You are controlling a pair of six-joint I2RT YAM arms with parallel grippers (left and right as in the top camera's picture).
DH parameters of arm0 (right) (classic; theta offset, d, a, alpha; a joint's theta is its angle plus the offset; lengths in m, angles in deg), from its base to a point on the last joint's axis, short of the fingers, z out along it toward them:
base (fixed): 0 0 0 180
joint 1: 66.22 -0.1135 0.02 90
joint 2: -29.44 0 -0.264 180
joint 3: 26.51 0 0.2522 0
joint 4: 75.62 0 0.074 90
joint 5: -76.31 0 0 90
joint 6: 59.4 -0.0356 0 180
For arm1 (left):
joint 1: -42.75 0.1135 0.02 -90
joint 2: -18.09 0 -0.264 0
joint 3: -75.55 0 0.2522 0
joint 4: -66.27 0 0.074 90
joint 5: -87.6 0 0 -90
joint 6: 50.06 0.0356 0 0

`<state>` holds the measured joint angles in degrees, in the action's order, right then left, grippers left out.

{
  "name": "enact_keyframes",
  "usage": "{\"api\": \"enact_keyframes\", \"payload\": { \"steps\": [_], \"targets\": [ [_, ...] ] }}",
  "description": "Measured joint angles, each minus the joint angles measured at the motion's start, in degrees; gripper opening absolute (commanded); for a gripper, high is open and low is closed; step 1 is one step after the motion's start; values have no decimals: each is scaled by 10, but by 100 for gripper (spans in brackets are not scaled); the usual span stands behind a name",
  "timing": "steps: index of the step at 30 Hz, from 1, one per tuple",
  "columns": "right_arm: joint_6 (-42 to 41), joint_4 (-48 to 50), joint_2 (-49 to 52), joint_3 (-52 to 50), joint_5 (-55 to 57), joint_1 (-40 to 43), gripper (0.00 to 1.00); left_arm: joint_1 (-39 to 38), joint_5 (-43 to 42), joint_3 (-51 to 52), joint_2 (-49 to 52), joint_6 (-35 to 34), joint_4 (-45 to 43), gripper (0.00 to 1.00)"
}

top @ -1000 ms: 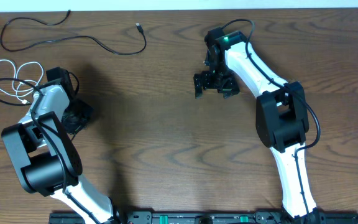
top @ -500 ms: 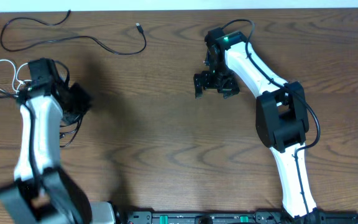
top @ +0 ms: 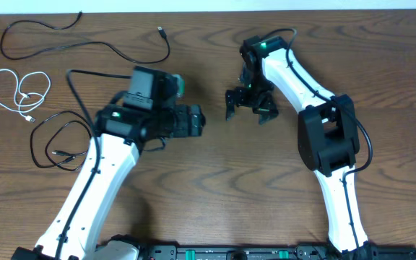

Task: Untangle cables

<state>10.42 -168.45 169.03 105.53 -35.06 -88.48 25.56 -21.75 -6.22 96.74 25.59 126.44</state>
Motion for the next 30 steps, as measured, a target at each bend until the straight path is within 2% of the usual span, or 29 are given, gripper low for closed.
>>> {"api": "enact_keyframes", "payload": {
  "steps": [5, 7, 9, 16, 23, 30],
  "targets": [
    [0, -40, -18, -2, 11, 31, 99, -20, 19, 0, 0, 3, 0, 92],
    [0, -64, -46, -3, 30, 46, 99, -19, 26, 0, 0, 3, 0, 98],
    [0, -83, -81, -4, 50, 57, 99, -19, 32, 0, 0, 4, 1, 98],
    [-2, -158, -259, -3, 156, 56, 99, -19, 46, 0, 0, 7, 1, 98],
    [13, -179, -409, -12, 231, 52, 99, -19, 47, 0, 0, 7, 1, 98],
    [33, -174, -578, -124, 250, 52, 99, -19, 47, 0, 0, 7, 1, 98]
  ]
}}
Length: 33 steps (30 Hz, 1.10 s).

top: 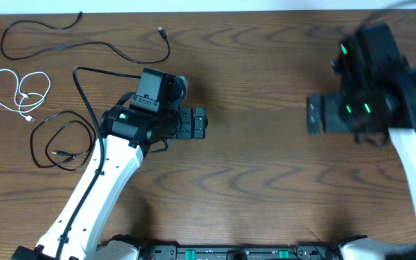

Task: Untangle cables

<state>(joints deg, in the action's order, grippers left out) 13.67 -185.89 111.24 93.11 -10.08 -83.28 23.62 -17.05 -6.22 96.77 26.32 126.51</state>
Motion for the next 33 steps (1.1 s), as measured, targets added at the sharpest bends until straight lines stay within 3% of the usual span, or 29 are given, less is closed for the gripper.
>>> {"api": "enact_keyframes", "payload": {
  "steps": [5, 12, 27, 33],
  "targets": [
    [-7, 8, -102, -111, 3, 0, 99, 0, 0, 0, 0, 0, 1, 98],
    [-9, -2, -173, -188, -5, 0, 99, 0, 0, 0, 0, 0, 0, 98],
    [-9, 6, -178, -195, 9, 0, 99, 0, 0, 0, 0, 0, 0, 98],
    [-1, 93, -178, -231, 24, 0, 99, 0, 0, 0, 0, 0, 0, 98]
  ]
}}
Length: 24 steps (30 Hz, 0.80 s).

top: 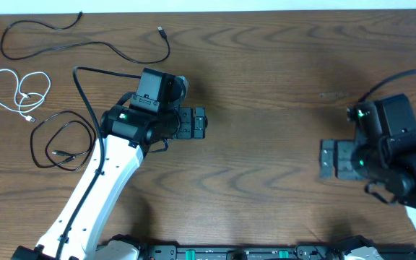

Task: Untangle cables

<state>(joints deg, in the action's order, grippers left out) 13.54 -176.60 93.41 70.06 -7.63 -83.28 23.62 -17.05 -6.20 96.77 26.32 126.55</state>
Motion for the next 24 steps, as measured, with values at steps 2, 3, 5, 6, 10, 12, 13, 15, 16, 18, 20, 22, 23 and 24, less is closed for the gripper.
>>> {"api": "enact_keyframes", "payload": {
  "steps": [2, 3, 5, 6, 10, 12, 13, 15, 16, 18, 20, 22, 23, 24],
  "targets": [
    [17, 61, -5, -32, 1, 1, 99, 0, 0, 0, 0, 0, 0, 98],
    [27, 87, -11, -50, 2, 2, 99, 0, 0, 0, 0, 0, 0, 98],
    [44, 127, -26, -87, 2, 6, 99, 0, 0, 0, 0, 0, 0, 98],
    [51, 150, -38, -107, 2, 9, 99, 0, 0, 0, 0, 0, 0, 98],
    [69, 225, -92, -185, 2, 28, 99, 0, 0, 0, 0, 0, 0, 98],
    [85, 268, -123, -227, 1, 39, 99, 0, 0, 0, 0, 0, 0, 98],
    [93, 285, -137, -245, -2, 44, 99, 0, 0, 0, 0, 0, 0, 98],
    [121, 340, -174, -294, -12, 53, 99, 0, 0, 0, 0, 0, 0, 98],
    [130, 357, -187, -312, -15, 55, 99, 0, 0, 0, 0, 0, 0, 98],
    [150, 416, -226, -362, -23, 59, 99, 0, 0, 0, 0, 0, 0, 98],
    [159, 461, -258, -404, -28, 62, 99, 0, 0, 0, 0, 0, 0, 98],
    [167, 508, -299, -452, -35, 68, 99, 0, 0, 0, 0, 0, 0, 98],
    [169, 523, -316, -470, -38, 72, 99, 0, 0, 0, 0, 0, 0, 98],
    [172, 542, -339, -493, -42, 77, 99, 0, 0, 0, 0, 0, 0, 98]
  ]
}}
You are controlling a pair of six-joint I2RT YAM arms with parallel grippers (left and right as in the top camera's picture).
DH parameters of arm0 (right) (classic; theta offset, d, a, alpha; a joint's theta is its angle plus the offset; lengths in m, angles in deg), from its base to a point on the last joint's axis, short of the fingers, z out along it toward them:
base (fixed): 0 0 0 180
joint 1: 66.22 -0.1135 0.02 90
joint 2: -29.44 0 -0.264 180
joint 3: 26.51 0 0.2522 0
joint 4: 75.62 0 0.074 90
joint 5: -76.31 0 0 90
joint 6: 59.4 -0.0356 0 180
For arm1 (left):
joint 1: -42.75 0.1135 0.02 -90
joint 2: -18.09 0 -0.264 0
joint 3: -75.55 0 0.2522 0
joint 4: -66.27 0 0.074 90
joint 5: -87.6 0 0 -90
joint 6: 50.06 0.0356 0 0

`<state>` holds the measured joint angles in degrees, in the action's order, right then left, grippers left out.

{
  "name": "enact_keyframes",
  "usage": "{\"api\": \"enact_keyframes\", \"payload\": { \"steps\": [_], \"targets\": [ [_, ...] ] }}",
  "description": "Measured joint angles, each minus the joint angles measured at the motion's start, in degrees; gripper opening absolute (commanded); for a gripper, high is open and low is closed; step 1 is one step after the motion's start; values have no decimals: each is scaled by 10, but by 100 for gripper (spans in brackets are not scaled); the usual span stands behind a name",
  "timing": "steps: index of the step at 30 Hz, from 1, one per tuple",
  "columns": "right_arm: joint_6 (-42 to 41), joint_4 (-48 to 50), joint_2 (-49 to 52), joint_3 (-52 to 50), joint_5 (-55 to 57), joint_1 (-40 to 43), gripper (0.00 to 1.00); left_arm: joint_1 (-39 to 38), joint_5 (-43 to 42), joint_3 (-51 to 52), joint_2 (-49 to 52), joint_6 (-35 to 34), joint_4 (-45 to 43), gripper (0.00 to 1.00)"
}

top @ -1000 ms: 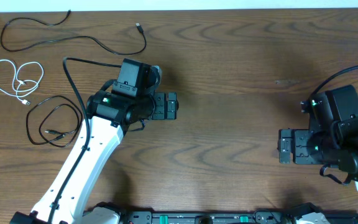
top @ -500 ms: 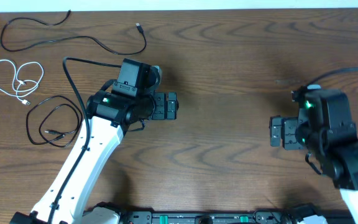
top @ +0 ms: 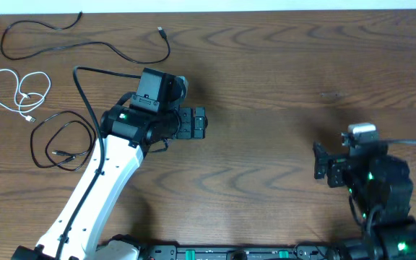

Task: Untangle cables

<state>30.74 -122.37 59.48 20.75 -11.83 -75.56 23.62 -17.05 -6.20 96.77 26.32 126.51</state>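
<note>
Three cables lie apart at the table's left: a long black cable (top: 85, 36) along the far edge, a white coiled cable (top: 16, 90), and a black looped cable (top: 60, 141) beside my left arm. My left gripper (top: 199, 124) hovers right of them, near the table's middle, open and empty. My right gripper (top: 318, 161) is low at the near right, open, holding nothing and far from every cable.
The wooden table (top: 266, 79) stretches bare between the two arms. My left arm's own black lead (top: 96, 72) arcs above its wrist. The right arm's base (top: 388, 217) sits folded at the near right edge.
My right gripper has drawn back toward the near edge and slightly left, with the arm folded lower over its base. The left arm and all three cables have not moved.
At first my right gripper hung open near the table's middle, close to my left gripper. Then it was out at the far right, then lower at the right, and now near its base. The left gripper shifted slightly, then held still. The cables stayed put.
</note>
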Motion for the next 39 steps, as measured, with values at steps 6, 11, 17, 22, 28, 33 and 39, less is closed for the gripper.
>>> {"api": "enact_keyframes", "payload": {
  "steps": [6, 11, 17, 22, 28, 33, 39],
  "targets": [
    [6, 50, -117, -95, -35, 48, 99, 0, 0, 0, 0, 0, 0, 98],
    [6, 80, -153, -135, -61, 74, 99, 0, 0, 0, 0, 0, 0, 98],
    [6, 128, -198, -176, -76, 89, 99, 0, 0, 0, 0, 0, 0, 98],
    [6, 175, -243, -213, -83, 89, 99, 0, 0, 0, 0, 0, 0, 98],
    [6, 240, -276, -255, -86, 89, 99, 0, 0, 0, 0, 0, 0, 98],
    [7, 285, -292, -285, -86, 89, 99, 0, 0, 0, 0, 0, 0, 98],
    [8, 336, -294, -314, -87, 89, 99, 0, 0, 0, 0, 0, 0, 98]
  ]
}}
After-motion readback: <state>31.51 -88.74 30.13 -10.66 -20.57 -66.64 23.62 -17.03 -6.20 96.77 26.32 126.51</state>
